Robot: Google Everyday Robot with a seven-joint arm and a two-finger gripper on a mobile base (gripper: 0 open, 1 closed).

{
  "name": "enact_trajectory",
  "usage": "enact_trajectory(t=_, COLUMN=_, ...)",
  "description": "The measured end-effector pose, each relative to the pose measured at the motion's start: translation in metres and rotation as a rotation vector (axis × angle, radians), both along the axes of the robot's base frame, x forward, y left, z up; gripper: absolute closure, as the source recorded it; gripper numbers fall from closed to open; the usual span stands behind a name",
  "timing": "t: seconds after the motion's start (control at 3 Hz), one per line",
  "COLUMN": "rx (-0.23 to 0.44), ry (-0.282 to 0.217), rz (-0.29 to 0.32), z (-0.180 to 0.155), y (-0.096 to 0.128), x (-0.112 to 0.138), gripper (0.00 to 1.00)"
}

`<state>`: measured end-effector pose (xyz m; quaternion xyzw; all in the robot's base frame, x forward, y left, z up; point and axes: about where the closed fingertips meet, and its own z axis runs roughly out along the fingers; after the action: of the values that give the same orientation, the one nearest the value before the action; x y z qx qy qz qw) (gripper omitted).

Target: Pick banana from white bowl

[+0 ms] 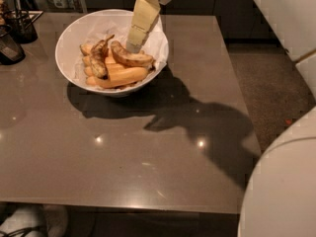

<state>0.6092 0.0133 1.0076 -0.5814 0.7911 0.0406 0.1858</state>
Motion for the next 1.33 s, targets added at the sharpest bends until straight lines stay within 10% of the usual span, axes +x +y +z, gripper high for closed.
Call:
enact_trajectory(t=0.33, rx=0.006, ry=0.021, rz=0.002, z=-0.006, y=0.014, x=0.009, gripper=0.01)
enact_trajectory(t=1.33, rx=-0.017, ry=0.043, rz=-0.009, z=-0.022, y=0.040, x=0.024, gripper=0.48)
